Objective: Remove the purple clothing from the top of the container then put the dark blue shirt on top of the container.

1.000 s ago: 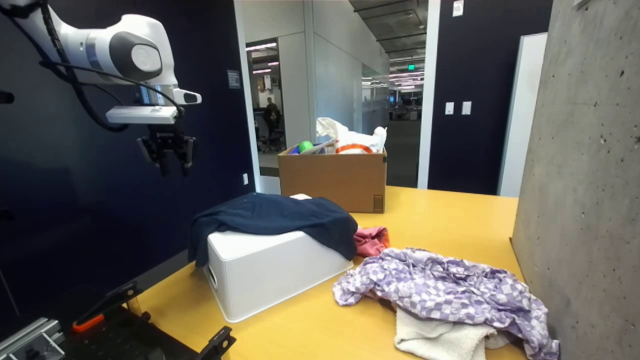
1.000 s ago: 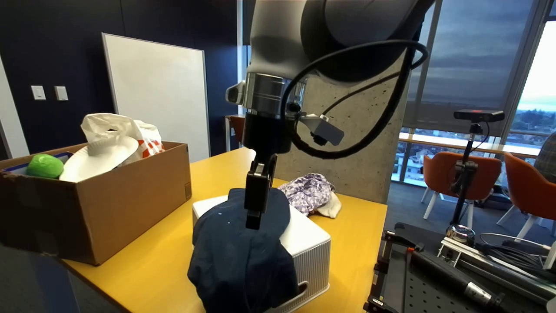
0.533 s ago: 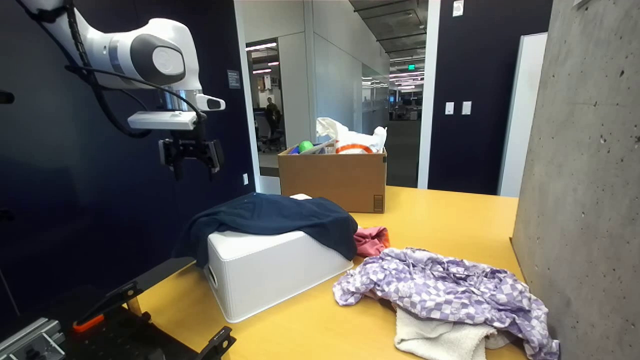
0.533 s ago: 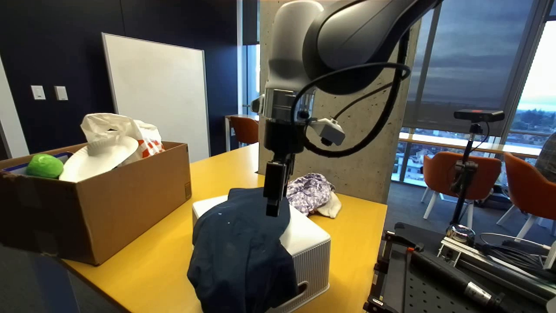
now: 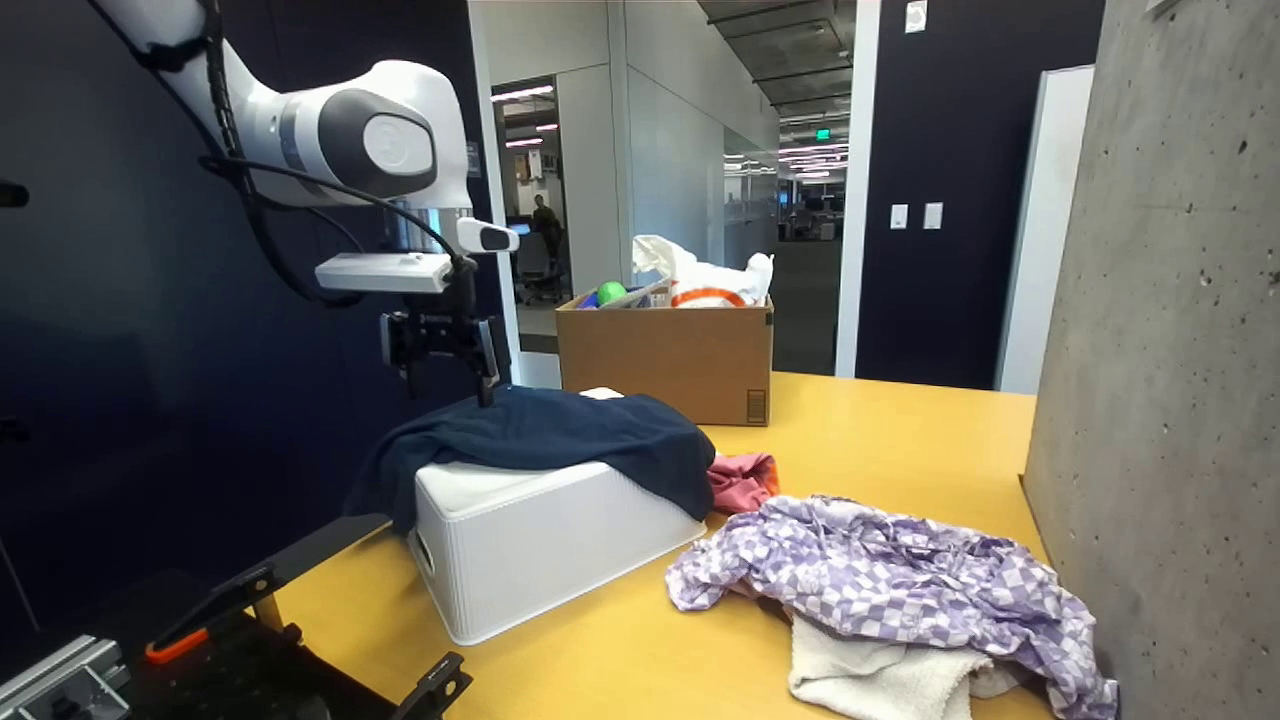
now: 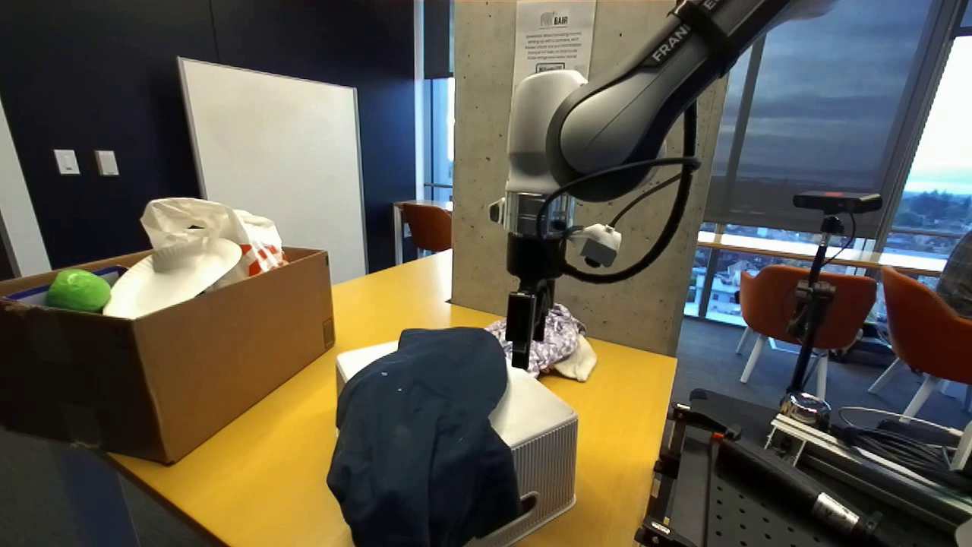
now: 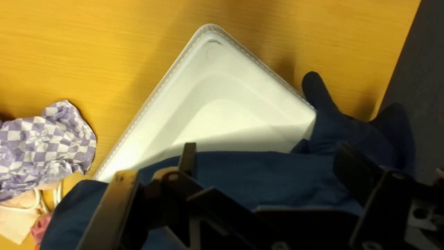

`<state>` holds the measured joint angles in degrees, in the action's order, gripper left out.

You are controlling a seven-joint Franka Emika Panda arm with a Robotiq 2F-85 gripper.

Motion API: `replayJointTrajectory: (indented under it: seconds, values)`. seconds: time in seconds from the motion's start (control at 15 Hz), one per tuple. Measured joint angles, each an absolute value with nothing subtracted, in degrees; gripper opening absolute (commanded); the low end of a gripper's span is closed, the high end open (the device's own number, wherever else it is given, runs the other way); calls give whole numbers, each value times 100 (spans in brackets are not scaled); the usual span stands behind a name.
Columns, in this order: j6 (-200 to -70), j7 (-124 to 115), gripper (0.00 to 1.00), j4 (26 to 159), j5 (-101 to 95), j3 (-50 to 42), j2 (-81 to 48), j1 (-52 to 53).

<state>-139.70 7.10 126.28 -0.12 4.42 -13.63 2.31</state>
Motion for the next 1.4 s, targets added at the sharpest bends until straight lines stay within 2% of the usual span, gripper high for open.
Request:
replayJointTrajectory:
  seconds: [0.73,1.4]
  values:
    - [-15599,-1646,100,11860,854,404,-2805,393]
    - [-16108,-3143,100,12103,926,-157,-2773,1070]
